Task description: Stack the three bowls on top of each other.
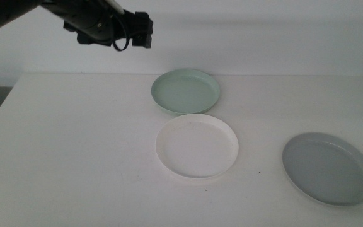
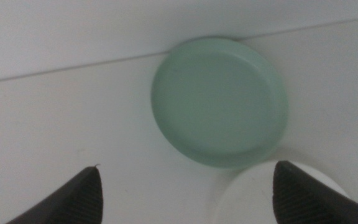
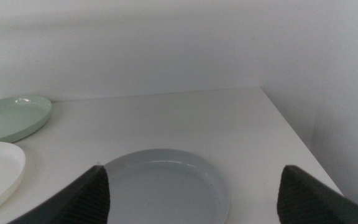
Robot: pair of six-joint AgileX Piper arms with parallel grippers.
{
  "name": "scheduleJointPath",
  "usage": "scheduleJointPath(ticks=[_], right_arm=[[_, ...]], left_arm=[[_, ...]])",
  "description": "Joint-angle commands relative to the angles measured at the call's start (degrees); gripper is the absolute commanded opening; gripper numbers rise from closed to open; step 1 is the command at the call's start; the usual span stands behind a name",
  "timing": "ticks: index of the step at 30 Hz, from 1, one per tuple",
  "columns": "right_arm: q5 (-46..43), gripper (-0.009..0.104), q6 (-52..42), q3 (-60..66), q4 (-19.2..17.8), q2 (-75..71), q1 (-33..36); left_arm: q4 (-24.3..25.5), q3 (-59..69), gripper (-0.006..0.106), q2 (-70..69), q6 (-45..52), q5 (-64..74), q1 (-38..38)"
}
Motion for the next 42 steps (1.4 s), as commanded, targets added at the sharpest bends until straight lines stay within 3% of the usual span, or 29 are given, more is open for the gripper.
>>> scheduleJointPath(ticks=[1, 8, 16, 25, 32, 37, 42], right_arm=[[-0.47, 0.093, 0.00, 0.22, -0.35, -0.22, -0.46], [-0.47, 0.093, 0.00, 0.22, -0.35, -0.22, -0.46], [-0.47, 0.093, 0.00, 0.22, -0.35, -0.22, -0.46], [-0.47, 0.093, 0.00, 0.22, -0.35, -0.22, -0.46], [-0.47, 0.093, 0.00, 0.22, -0.35, -0.22, -0.46], [-0.47, 0.093, 0.00, 0.22, -0.35, -0.22, -0.46], [-0.47, 0.093, 0.00, 0.22, -0.35, -0.22, -0.46]], left_arm=[[2.60, -3.46, 0.094, 2.02, -2.24, 0.71, 0.07], [8.45, -22.50, 0.094, 16.94, -7.33, 11.24, 0.07], [8.83, -40.12, 0.094, 33.69, -10.26, 16.28, 0.37], [4.74, -42.14, 0.094, 43.14, -10.26, 14.65, 0.51], [4.74, -42.14, 0.093, 46.34, -10.26, 13.06, 0.51], [3.83, -42.14, 0.083, 47.70, -10.40, 12.79, 0.51], [2.00, -42.14, 0.058, 48.61, -10.70, 12.23, 0.51]])
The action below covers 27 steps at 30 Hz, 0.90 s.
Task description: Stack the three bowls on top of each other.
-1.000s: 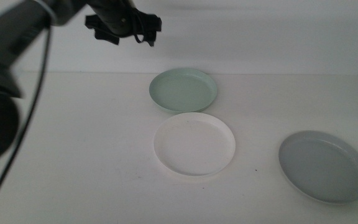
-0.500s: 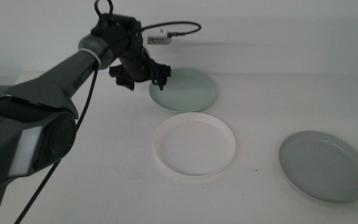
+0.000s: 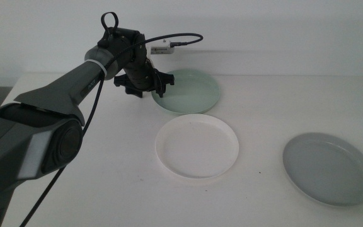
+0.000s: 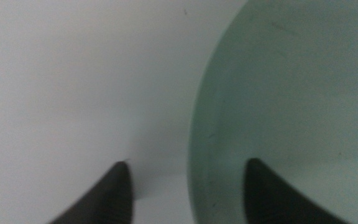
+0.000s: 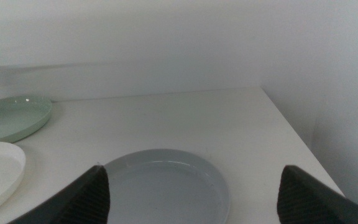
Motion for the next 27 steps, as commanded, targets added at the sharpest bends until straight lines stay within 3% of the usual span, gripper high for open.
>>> scheduleJointPath(ticks=[1, 8, 24, 27], right_arm=[[-0.47, 0.093, 0.00, 0.22, -0.35, -0.22, -0.46], [-0.47, 0.093, 0.00, 0.22, -0.35, -0.22, -0.46], [-0.47, 0.093, 0.00, 0.22, -0.35, -0.22, -0.46], [-0.47, 0.093, 0.00, 0.22, -0.35, -0.22, -0.46]], left_arm=[[-2.09, -0.03, 0.051, 0.95, -0.88, -0.08, -0.03], [-2.09, -0.12, -0.002, 0.95, -0.88, 0.12, -0.03], [-0.74, -4.16, -0.002, -8.44, 1.38, -1.99, -0.03], [-2.91, -3.16, -0.002, -11.71, 3.92, -1.19, -0.42]])
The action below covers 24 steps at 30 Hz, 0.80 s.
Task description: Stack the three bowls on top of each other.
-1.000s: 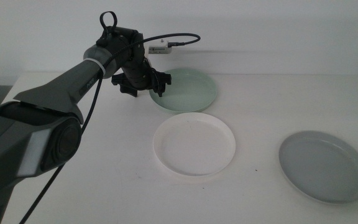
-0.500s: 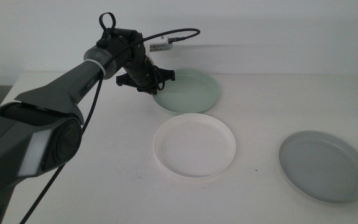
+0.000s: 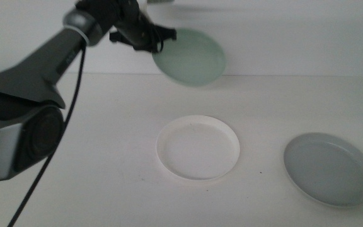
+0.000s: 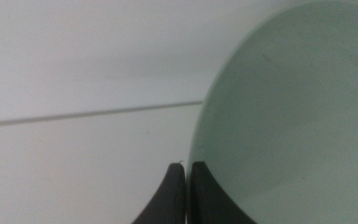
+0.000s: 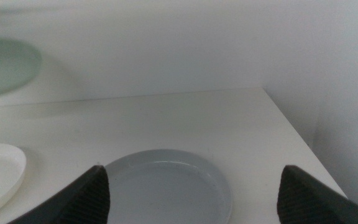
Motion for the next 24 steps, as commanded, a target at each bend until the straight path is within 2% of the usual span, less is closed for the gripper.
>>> scheduleJointPath(ticks=[1, 8, 14, 19, 24], right_arm=[[-0.47, 0.093, 0.00, 0.22, -0.35, -0.22, -0.46], [-0.47, 0.093, 0.00, 0.22, -0.35, -0.22, -0.46], [-0.47, 0.093, 0.00, 0.22, -0.35, -0.22, -0.46], [-0.47, 0.093, 0.00, 0.22, -0.35, -0.22, -0.46], [-0.47, 0.093, 0.00, 0.22, -0.35, -0.22, -0.46]], left_arm=[[-1.25, 0.94, -0.002, -3.34, 1.78, 0.82, -0.74], [-1.00, 12.30, -0.002, -13.33, 3.76, -2.68, -3.74], [-0.25, 31.05, -0.002, -25.59, 0.70, -10.71, -4.68], [-3.54, 45.81, -0.002, -33.38, 0.91, -16.92, -4.68], [-8.81, 56.22, -0.002, -35.09, 1.03, -21.18, -4.68]])
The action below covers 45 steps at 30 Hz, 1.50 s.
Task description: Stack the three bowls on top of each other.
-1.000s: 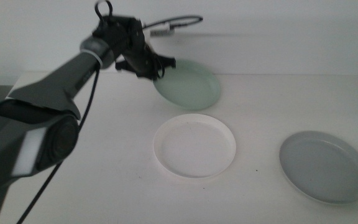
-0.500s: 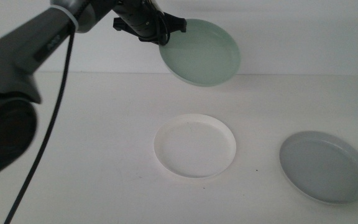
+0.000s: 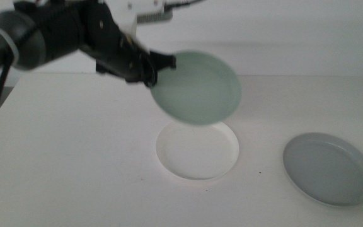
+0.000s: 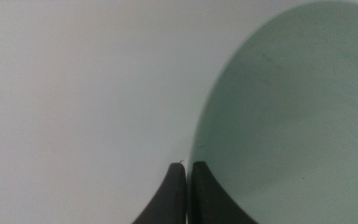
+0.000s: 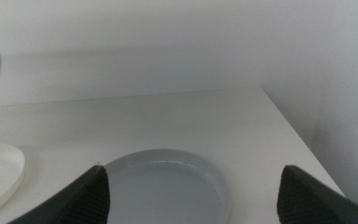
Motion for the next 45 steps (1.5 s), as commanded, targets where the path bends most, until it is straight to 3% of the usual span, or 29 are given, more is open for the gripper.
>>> scheduleJointPath(ticks=[1, 5, 11, 31, 45], right_arm=[[-0.47, 0.093, 0.00, 0.22, -0.35, -0.22, -0.46], [-0.47, 0.093, 0.00, 0.22, -0.35, -0.22, -0.46], [-0.47, 0.093, 0.00, 0.22, -0.35, -0.22, -0.46], [-0.47, 0.093, 0.00, 0.22, -0.35, -0.22, -0.46], [-0.47, 0.093, 0.00, 0.22, -0.35, -0.22, -0.46]], left_arm=[[-3.22, 3.59, -0.002, -0.87, 0.15, -2.63, -0.14], [-9.01, 7.62, -0.002, -0.76, 4.59, -4.19, -0.14], [-11.33, 12.01, -0.002, -0.15, 6.13, -6.08, -0.14], [-11.94, 13.11, -0.002, 4.92, 5.93, -11.45, -1.35], [-11.80, 13.11, -0.001, 4.92, 6.04, -7.21, -1.35]])
